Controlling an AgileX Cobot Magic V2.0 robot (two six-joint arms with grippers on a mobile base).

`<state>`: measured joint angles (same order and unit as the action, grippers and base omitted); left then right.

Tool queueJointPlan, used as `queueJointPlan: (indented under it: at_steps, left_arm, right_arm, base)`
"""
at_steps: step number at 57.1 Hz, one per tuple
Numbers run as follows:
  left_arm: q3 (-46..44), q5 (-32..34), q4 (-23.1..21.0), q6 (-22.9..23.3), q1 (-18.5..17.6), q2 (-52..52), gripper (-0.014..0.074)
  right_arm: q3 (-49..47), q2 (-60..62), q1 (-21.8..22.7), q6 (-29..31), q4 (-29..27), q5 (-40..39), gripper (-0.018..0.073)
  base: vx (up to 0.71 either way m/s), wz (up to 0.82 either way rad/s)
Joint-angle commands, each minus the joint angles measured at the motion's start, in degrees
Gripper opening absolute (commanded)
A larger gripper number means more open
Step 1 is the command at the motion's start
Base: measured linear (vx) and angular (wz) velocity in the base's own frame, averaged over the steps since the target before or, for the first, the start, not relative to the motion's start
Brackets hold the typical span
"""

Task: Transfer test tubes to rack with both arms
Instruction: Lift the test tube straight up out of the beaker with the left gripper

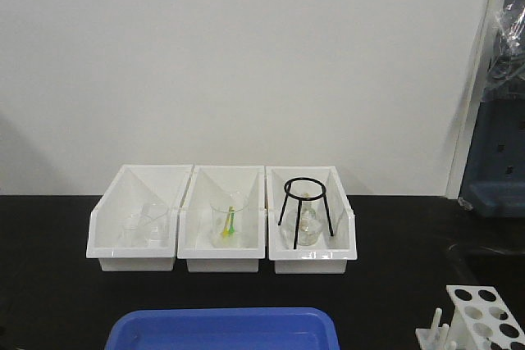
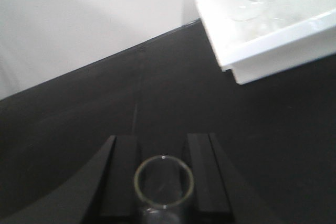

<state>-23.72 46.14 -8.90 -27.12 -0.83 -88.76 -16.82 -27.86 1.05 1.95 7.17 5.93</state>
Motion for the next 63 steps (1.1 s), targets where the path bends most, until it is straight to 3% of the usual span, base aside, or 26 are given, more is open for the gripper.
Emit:
queueJointPlan:
  at_steps: [1, 13, 26, 34, 59, 63]
  left_arm:
    - [-1.2, 4.0, -4.0, 0.7, -0.2, 3.5, -0.0006]
    - [-1.2, 3.8, -4.8, 0.9, -0.2, 9.0, -0.0006]
    - [-1.2, 2.0, -4.8, 9.0, -0.2, 16.5, -0.0006]
    - [-1.3, -0.3, -4.8, 9.5, -0.2, 21.0, -0.0006]
    - [-12.2, -12.3, -4.8, 9.9, -0.2, 29.9, -0.0006]
    - [-13.9, -14.4, -4.7, 12.5, -0.2, 29.9, -0.0006]
  right_arm:
    - [-2.0, -0.5, -0.1, 0.2, 0.2, -5.0, 0.0222]
    - [-2.0, -0.5, -0.1, 0.2, 0.2, -5.0, 0.0225]
    - [-2.0, -0.5, -0.1, 0.1, 0.2, -5.0, 0.0230]
    - [-2.0, -0.5, -0.1, 0.1, 0.2, -5.0, 0.0232]
    - [-2.0, -0.5, -0.1, 0.2, 0.2, -5.0, 0.0246]
    - [-2.0, -0.5, -0.1, -0.1, 0.0, -4.9, 0.0249]
  base:
    - [0.00, 0.00]
    - [0.00, 0.00]
    - [0.00, 0.00]
    - [0.00, 0.00]
    - [0.00, 0.00]
    - [0.00, 0.00]
